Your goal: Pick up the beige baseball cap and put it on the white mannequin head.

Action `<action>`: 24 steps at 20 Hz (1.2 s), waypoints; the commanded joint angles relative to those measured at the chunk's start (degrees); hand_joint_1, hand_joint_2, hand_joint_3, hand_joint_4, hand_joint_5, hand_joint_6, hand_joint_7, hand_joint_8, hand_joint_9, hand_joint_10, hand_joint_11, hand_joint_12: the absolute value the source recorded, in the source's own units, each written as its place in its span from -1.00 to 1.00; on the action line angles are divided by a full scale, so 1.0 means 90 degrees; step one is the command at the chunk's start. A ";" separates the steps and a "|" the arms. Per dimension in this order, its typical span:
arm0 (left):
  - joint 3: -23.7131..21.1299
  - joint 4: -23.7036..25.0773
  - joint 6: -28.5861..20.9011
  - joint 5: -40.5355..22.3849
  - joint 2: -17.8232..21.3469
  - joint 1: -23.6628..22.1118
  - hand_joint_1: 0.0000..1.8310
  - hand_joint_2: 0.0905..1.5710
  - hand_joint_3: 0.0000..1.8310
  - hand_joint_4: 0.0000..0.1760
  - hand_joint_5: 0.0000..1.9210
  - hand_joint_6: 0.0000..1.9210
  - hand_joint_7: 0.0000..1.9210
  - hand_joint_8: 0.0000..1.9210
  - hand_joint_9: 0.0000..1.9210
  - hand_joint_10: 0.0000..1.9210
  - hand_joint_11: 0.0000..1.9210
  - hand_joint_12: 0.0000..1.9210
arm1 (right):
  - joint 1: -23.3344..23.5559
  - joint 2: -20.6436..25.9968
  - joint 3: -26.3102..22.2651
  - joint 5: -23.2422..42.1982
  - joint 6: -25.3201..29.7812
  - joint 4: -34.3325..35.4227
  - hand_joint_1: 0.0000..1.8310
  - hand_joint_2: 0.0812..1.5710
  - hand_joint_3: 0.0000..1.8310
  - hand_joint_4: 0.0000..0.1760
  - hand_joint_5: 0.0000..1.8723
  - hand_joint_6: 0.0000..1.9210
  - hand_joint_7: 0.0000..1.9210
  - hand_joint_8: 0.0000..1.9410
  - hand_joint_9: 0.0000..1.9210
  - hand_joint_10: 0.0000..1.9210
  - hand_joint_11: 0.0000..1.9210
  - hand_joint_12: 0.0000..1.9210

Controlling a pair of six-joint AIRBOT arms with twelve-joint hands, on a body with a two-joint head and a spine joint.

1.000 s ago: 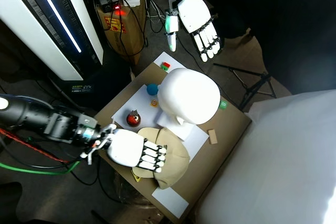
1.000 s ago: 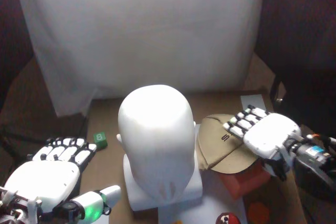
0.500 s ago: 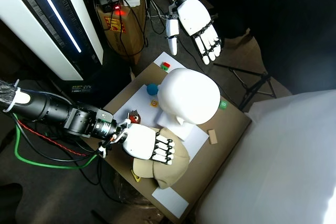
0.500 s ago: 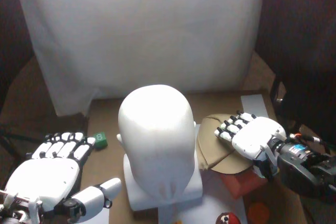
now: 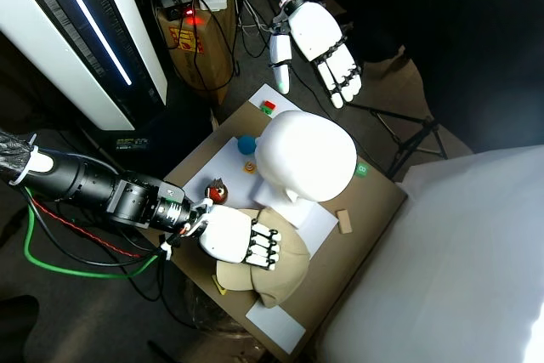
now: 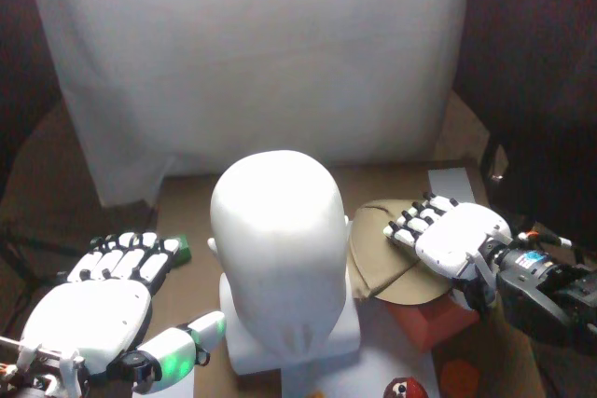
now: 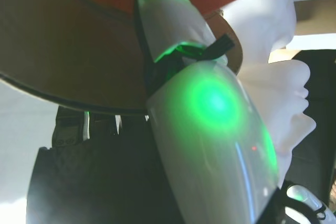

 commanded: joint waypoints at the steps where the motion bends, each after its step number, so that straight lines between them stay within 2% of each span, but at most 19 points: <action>1: 0.0061 0.0327 -0.0008 -0.0635 -0.0015 -0.0026 -1.00 0.46 -1.00 -1.00 -0.93 -1.00 -1.00 -1.00 -1.00 -1.00 -1.00 -0.78 | 0.0004 0.0019 0.0051 0.0625 0.0011 -0.0034 0.36 0.47 -0.99 -1.00 -0.86 -0.99 -0.84 -0.99 -0.83 -0.99 -1.00 -0.47; 4: 0.0136 0.0376 -0.0022 -0.0546 -0.0059 -0.0041 -1.00 0.45 -1.00 -1.00 -0.94 -1.00 -1.00 -1.00 -1.00 -1.00 -1.00 -0.71 | -0.0001 0.0029 0.0052 0.0679 0.0024 -0.0057 0.36 0.47 -1.00 -1.00 -0.83 -0.99 -0.80 -0.99 -0.80 -0.99 -1.00 -0.40; 6: 0.0191 0.0398 -0.0058 -0.0538 -0.0126 -0.0076 -1.00 0.45 -1.00 -1.00 -0.91 -0.99 -0.97 -0.99 -0.99 -1.00 -1.00 -0.66 | 0.0007 0.0031 0.0052 0.0713 0.0027 -0.0069 0.40 0.48 -1.00 -1.00 -0.70 -0.98 -0.67 -0.99 -0.62 -0.97 -1.00 -0.06; 7: 0.0198 0.0403 -0.0059 -0.0538 -0.0136 -0.0089 -1.00 0.45 -1.00 -1.00 -0.90 -0.99 -0.97 -0.99 -0.99 -1.00 -1.00 -0.66 | 0.0008 0.0031 0.0053 0.0720 0.0027 -0.0072 0.41 0.50 -1.00 -1.00 -0.57 -0.98 -0.52 -0.98 -0.48 -0.96 -0.96 0.10; 9: 0.0229 0.0437 -0.0059 -0.0538 -0.0163 -0.0114 -1.00 0.46 -1.00 -1.00 -0.90 -1.00 -0.97 -1.00 -0.99 -1.00 -1.00 -0.72 | 0.0008 0.0031 0.0053 0.0743 0.0027 -0.0085 0.45 0.49 -1.00 -1.00 -0.31 -0.97 -0.21 -0.97 -0.19 -0.91 -0.70 0.25; 10: 0.0244 0.0460 -0.0059 -0.0537 -0.0167 -0.0120 -1.00 0.46 -1.00 -1.00 -0.90 -1.00 -0.97 -1.00 -0.99 -1.00 -1.00 -0.73 | 0.0006 0.0034 0.0053 0.0758 0.0027 -0.0091 0.82 0.44 -1.00 -1.00 -0.21 -0.97 -0.11 -0.96 -0.23 0.03 -0.46 0.77; 11: 0.0249 0.0469 -0.0059 -0.0535 -0.0166 -0.0121 -1.00 0.46 -1.00 -1.00 -0.90 -1.00 -0.97 -1.00 -0.99 -1.00 -1.00 -0.75 | 0.0006 0.0035 0.0053 0.0767 0.0030 -0.0095 0.65 0.48 -1.00 -1.00 -0.25 -0.07 -0.14 -0.09 -0.15 0.31 -0.35 0.87; 12: 0.0248 0.0455 -0.0059 -0.0530 -0.0165 -0.0119 -1.00 0.46 -1.00 -1.00 -0.90 -1.00 -0.97 -1.00 -0.99 -1.00 -1.00 -0.73 | 0.0006 0.0037 0.0053 0.0793 0.0033 -0.0096 0.62 0.47 -1.00 -1.00 -0.20 0.05 -0.10 0.06 -0.14 0.37 -0.28 0.88; 14: 0.0237 0.0417 -0.0059 -0.0530 -0.0164 -0.0104 -1.00 0.47 -1.00 -1.00 -0.90 -1.00 -0.96 -1.00 -1.00 -1.00 -1.00 -0.73 | 0.0004 0.0040 0.0053 0.0861 0.0034 -0.0096 0.62 0.43 -1.00 -1.00 -0.13 0.03 -0.02 -0.01 -0.13 0.35 -0.23 0.84; 18: 0.0225 0.0416 -0.0060 -0.0530 -0.0163 -0.0085 -1.00 0.47 -1.00 -1.00 -0.89 -1.00 -0.94 -1.00 -0.97 -1.00 -1.00 -0.68 | 0.0008 0.0041 0.0067 0.1115 0.0073 -0.0095 0.62 0.41 -1.00 -1.00 -0.09 -0.03 -0.01 -0.06 -0.06 0.29 -0.19 0.80; 24: 0.0230 0.0423 -0.0060 -0.0522 -0.0163 -0.0072 -1.00 0.48 -1.00 -1.00 -0.91 -1.00 -0.95 -1.00 -0.97 -1.00 -1.00 -0.69 | -0.0001 0.0042 0.0065 0.1989 0.0119 -0.0079 0.62 0.41 -1.00 -1.00 -0.07 -0.03 0.00 -0.08 -0.06 0.28 -0.19 0.79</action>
